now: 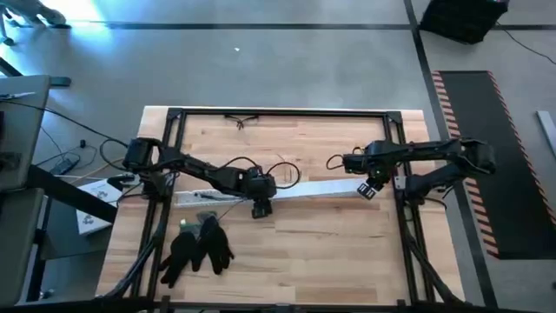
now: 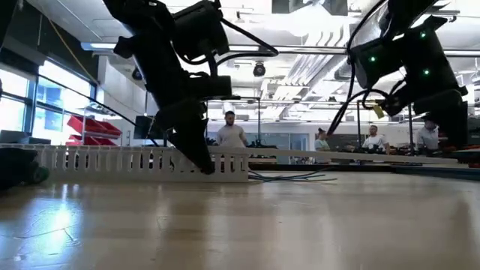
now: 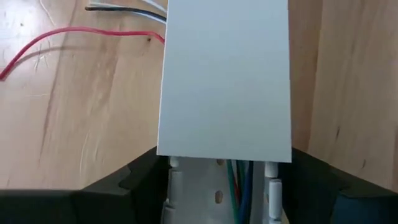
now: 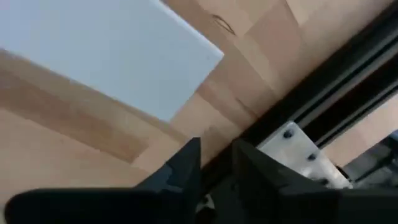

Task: Ziptie cables
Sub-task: Close the white cable duct

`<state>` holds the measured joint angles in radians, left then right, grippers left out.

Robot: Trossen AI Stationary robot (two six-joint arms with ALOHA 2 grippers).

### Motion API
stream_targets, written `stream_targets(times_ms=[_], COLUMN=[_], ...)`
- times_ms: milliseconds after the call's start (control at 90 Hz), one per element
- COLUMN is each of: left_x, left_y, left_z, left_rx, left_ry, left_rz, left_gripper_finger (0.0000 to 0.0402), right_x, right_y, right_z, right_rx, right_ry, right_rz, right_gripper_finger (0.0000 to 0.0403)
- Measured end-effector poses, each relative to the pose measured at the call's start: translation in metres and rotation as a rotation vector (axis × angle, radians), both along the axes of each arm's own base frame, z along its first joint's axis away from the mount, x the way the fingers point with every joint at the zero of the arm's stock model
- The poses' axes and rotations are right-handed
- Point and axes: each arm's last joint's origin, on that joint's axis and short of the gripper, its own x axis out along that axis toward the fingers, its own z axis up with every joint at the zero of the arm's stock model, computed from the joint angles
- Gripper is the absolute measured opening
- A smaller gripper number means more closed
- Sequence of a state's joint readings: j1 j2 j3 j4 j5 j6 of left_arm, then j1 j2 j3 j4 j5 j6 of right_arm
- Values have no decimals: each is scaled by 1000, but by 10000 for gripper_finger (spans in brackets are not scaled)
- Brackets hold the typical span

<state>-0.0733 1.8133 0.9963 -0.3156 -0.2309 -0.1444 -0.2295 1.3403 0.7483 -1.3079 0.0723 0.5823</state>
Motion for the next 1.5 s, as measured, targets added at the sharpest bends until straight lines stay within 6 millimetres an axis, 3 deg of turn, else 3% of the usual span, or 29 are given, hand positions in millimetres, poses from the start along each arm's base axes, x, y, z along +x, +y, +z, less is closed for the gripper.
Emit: stream_targets(times_ms=[322,1022,1500], left_x=[0,1,2], left_y=[-4,-3,-3], left_z=[0,0,0], left_rx=[23,42,56], left_ry=[-1,-19,-14], left_rz=[-11,-20,-38], left_gripper_finger=[230,230,211], right_x=[-12,0,-3], right_y=[-1,-6,-4], right_z=[-37,-30,-27], right_rx=[5,19,36], right_ry=[-53,-137,-97], right_rz=[-30,139,72], right_gripper_finger=[19,11,11])
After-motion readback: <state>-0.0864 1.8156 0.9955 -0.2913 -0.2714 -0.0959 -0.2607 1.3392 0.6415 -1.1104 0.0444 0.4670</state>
